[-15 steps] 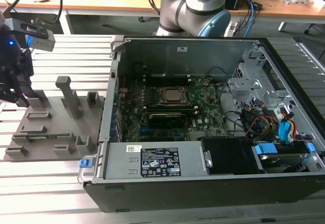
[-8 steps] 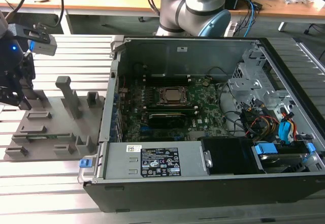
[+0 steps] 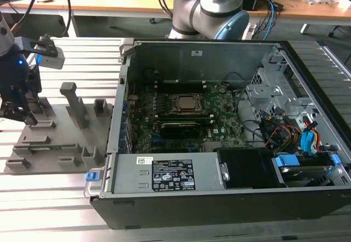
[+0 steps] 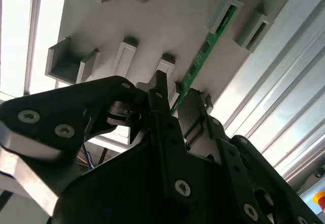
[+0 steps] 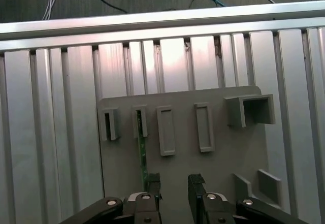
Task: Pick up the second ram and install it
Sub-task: 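Pick up the second ram and move it above second insertion slot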
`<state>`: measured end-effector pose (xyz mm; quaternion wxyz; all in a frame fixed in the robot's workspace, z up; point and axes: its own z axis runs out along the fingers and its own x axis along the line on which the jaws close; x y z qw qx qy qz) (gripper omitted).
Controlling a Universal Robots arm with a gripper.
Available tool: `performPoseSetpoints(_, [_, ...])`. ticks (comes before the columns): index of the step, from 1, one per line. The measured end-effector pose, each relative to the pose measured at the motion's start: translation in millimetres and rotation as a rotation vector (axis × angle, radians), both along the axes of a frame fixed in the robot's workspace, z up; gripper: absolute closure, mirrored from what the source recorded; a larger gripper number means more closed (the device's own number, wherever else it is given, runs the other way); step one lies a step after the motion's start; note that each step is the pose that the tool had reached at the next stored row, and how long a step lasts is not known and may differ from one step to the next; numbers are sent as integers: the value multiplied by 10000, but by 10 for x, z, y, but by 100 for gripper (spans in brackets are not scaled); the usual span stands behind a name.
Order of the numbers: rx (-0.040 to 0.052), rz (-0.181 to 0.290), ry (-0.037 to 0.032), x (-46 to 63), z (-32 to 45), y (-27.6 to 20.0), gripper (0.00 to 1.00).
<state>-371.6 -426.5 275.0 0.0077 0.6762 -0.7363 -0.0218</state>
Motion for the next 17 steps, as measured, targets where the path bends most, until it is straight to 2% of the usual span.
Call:
performPoseSetpoints(5, [0,49,0,0,-95,-101,64])
performPoseSetpoints(13, [-48,187,1,43,-220,-106,64])
performPoseSetpoints(17, [-58,405,1,49,-317,-147,64])
